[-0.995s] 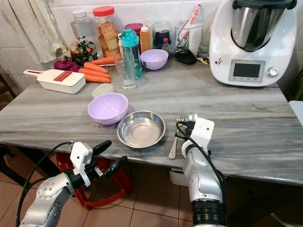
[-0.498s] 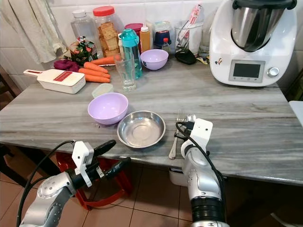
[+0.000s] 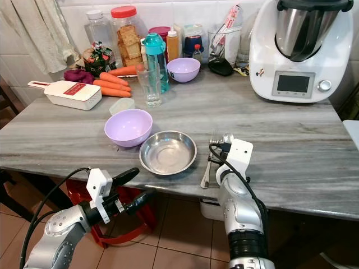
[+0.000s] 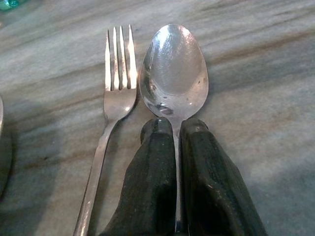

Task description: Setting the table

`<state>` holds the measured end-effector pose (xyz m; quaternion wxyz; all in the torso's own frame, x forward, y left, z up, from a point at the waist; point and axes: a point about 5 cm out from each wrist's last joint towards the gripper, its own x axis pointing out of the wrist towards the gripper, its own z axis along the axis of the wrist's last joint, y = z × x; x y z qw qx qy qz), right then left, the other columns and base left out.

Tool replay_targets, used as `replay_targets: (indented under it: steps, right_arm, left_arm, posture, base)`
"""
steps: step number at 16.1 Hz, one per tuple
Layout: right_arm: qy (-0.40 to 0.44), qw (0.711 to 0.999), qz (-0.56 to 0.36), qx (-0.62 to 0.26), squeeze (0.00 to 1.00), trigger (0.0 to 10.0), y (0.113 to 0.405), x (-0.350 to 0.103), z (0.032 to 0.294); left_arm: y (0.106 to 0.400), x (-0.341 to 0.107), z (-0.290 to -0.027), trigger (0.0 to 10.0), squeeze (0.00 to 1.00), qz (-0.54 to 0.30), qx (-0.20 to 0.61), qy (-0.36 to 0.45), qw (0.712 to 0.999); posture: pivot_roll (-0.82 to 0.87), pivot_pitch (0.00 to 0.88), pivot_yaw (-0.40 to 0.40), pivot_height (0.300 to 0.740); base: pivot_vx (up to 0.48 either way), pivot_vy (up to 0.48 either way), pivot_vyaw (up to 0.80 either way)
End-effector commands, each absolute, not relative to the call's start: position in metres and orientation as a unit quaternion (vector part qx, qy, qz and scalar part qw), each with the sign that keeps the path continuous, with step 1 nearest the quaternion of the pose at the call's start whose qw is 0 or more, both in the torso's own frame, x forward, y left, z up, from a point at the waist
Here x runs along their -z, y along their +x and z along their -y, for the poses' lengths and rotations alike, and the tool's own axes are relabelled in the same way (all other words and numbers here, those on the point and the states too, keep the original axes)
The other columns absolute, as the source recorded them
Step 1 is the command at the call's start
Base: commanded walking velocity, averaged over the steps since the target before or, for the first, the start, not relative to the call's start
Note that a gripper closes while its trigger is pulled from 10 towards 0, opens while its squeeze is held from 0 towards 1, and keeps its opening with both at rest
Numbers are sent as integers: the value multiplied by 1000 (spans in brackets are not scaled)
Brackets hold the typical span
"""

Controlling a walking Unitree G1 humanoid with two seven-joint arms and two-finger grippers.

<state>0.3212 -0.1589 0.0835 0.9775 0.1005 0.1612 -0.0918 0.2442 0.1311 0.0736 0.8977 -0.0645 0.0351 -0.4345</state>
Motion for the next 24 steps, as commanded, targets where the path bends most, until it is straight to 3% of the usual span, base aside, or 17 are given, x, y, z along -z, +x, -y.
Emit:
replay_targets:
  steps: [1,4,5,15,24]
  right_arm:
    - [99,976,-168,100,0,10000,322,-81,163]
    - [102,975,-169,99,12,10000,321,-78,162]
    - [103,975,-169,99,1000,10000,321,-78,162]
    - [112,977,-156,96,1000,10000,321,-83,161]
    - [102,987,-90,84,1000,10000,312,-108,159]
  left_arm:
    - [244,-77,-132,10000,0,-33,440,-62,895]
    - [243,-76,-131,10000,0,-35,442,-63,894]
    - [243,-76,-131,10000,0,-35,442,-63,894]
    - [245,-74,-128,10000,0,-36,445,-64,892]
    - [248,-81,-122,10000,0,-21,446,-70,892]
  posture:
    - [-102,0,71,740]
    - [-102,0,71,740]
    - [-103,0,73,740]
    - [-105,0,74,740]
    - [-116,0,75,740]
  base:
    - [0,0,0]
    - [0,0,0]
    - [0,0,0]
    - [0,0,0]
    - [0,0,0]
